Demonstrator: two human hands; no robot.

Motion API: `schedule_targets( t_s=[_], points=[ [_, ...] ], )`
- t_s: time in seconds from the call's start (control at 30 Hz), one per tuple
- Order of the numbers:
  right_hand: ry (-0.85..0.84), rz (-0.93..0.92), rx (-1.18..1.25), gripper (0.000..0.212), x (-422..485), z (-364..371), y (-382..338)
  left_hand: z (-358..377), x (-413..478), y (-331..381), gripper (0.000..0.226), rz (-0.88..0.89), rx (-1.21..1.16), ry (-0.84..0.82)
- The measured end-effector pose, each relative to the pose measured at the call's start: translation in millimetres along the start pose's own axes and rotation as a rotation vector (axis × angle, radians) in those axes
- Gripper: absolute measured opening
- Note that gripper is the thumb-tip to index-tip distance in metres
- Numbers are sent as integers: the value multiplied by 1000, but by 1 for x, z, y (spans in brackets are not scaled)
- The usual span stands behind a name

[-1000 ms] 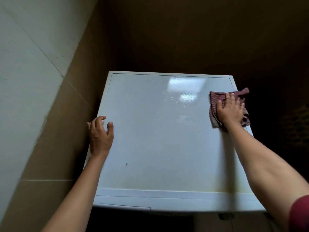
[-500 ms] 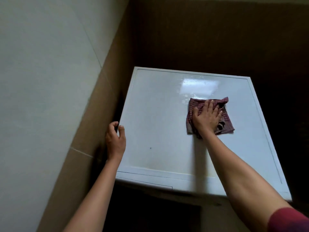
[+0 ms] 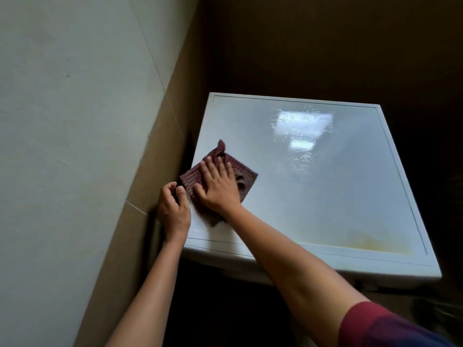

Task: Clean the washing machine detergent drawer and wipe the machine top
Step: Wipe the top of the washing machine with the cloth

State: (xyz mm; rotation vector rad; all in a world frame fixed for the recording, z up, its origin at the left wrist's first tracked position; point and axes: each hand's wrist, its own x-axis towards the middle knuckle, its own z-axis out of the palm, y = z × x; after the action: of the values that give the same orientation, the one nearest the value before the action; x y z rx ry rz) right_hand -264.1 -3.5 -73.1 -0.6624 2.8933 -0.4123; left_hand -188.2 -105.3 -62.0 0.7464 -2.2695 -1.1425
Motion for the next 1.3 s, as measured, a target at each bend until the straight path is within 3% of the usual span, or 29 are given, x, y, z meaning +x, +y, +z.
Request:
schedule_targets(
  t_s=[0.17, 0.4, 0.6, 0.9, 1.13, 1.3],
  points=[
    [-71, -154, -61, 68, -50, 13, -22, -11, -3, 5, 26, -6, 33, 13],
    [-70, -231, -69, 62, -111, 3, 18, 5, -22, 23, 26, 124, 108, -133],
    [-7, -45, -44, 59, -148, -11, 76, 32, -52, 36, 26, 233, 164, -266],
    [38, 322, -39, 59, -186, -40, 199, 68, -79, 62, 28, 230, 177, -421],
    [89, 618, -79, 59, -209, -67, 308, 87, -82, 69, 25, 324, 221, -454],
    [127, 738, -87, 66, -194, -77, 347, 102, -64, 68, 24, 411, 268, -449]
  ],
)
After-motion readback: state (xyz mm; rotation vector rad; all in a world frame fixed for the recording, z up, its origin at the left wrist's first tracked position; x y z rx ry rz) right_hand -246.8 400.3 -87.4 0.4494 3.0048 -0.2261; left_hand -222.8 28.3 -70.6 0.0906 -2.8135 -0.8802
